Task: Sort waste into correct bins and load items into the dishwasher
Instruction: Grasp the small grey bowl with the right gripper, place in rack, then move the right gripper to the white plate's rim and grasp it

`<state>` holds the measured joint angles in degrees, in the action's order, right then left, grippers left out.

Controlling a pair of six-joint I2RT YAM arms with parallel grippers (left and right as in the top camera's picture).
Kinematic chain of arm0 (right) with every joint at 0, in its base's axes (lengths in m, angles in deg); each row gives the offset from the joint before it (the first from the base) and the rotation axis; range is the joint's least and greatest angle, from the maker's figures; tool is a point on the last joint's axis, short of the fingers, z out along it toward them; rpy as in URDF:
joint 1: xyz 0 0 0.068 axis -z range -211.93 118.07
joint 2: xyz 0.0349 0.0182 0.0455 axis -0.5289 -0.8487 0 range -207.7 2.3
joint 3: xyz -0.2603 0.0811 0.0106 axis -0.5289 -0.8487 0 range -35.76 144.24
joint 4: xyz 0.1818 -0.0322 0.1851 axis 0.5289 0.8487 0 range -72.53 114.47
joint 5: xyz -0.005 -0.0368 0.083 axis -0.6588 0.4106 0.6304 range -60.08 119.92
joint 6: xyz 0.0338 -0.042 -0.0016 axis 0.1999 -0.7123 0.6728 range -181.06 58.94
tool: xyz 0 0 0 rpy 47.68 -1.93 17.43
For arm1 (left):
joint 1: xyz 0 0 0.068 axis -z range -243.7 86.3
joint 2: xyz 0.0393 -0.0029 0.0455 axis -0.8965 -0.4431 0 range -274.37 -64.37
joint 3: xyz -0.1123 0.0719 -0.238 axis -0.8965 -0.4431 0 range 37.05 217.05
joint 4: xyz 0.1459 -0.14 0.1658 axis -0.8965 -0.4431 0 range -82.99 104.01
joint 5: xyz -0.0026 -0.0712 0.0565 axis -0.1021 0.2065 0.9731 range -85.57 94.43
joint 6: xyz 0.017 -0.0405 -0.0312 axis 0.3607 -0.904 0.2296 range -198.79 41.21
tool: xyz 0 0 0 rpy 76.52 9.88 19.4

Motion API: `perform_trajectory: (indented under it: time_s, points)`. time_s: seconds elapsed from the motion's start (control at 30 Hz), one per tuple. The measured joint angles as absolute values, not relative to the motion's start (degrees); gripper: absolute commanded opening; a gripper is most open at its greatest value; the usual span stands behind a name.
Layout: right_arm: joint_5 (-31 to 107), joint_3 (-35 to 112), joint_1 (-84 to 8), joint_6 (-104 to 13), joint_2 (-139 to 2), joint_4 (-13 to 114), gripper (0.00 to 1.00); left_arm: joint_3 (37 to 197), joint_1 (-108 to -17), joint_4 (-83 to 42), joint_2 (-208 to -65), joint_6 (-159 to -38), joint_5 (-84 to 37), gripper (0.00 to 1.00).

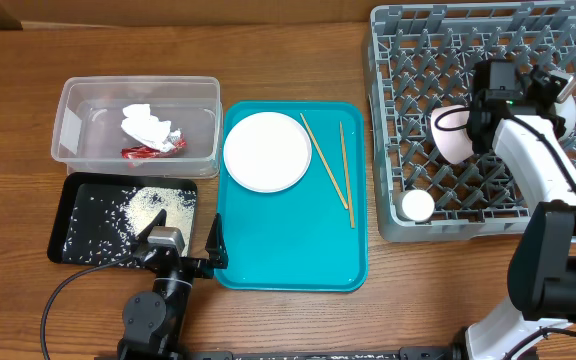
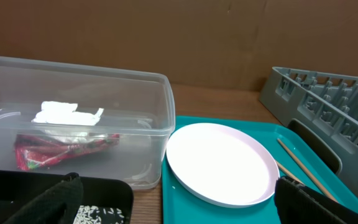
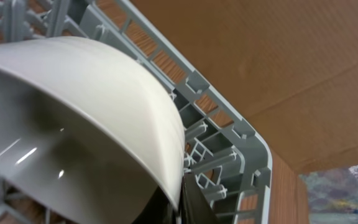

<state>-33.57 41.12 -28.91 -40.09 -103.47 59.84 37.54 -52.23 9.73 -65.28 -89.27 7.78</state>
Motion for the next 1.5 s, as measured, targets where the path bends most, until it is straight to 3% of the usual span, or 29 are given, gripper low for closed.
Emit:
perform_trajectory:
  time_s: [0.03,0.13,0.2,0.43,0.57,0.9,1.0,1.23,1.5]
  points:
    - [-33.3,41.1,-29.5,-40.2,-103.5,60.3,0.27,37.5,-52.2,9.8,-65.3,-89.3,7.8,1.00]
    - [-32.1,41.1,-31.8,-40.3,-103.5,61.2,0.32,37.5,-52.2,9.8,-65.3,-89.3,7.8,1.00]
    - [-31.8,41.1,-34.2,-40.5,-103.5,61.7,0.42,37.5,-52.2,9.7,-65.3,-89.3,7.8,1.00]
    - [-29.7,41.1,-43.5,-40.6,-102.6,62.5,0.54,37.5,-52.2,9.7,-65.3,-89.3,7.8,1.00]
    - [-21.2,41.1,-49.3,-40.7,-98.1,64.3,0.60,37.5,-52.2,9.7,-65.3,-89.3,7.8,1.00]
    - [26.1,41.1,-57.6,-40.6,-87.2,66.2,0.58,37.5,-52.2,9.7,-65.3,-89.3,7.8,1.00]
    - [33.9,41.1,-60.8,-40.7,-88.4,66.6,0.59,37.5,-52.2,9.7,-65.3,-89.3,7.8,1.00]
    - [38.0,41.1,-68.6,-38.6,-95.5,59.9,0.59,37.5,-52.2,9.8,-65.3,-89.3,7.8,1.00]
    - [34.8,41.1,-67.3,-24.5,-109.1,49.1,0.58,37.5,-52.2,9.7,-65.3,-89.3,7.8,1.00]
